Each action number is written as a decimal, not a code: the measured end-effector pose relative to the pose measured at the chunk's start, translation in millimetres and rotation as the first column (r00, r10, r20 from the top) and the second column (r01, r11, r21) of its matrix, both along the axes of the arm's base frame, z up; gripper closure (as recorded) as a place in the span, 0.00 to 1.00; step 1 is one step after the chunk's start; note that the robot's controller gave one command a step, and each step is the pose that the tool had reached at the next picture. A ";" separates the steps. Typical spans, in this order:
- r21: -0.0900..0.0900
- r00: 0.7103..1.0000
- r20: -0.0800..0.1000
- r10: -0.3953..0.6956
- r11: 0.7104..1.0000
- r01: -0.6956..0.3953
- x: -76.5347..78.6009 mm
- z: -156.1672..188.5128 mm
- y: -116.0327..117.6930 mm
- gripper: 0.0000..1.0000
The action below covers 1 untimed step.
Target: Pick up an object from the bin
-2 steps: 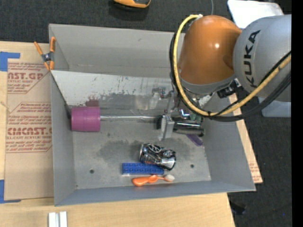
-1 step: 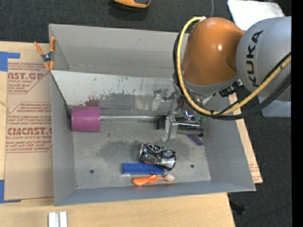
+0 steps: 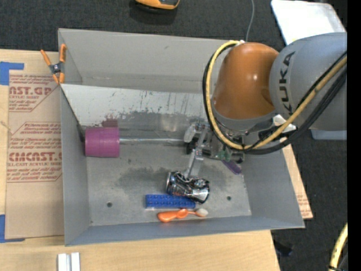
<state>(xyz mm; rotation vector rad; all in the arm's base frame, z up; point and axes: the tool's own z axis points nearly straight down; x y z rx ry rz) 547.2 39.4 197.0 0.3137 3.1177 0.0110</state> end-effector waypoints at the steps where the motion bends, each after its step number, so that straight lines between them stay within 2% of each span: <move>1: -0.003 0.984 0.010 0.176 0.984 -0.176 9.8 -55.3 -46.3 0.00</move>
Offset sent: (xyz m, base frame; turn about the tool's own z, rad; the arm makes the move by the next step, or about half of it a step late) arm -0.0284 -0.0229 -0.1195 -0.1402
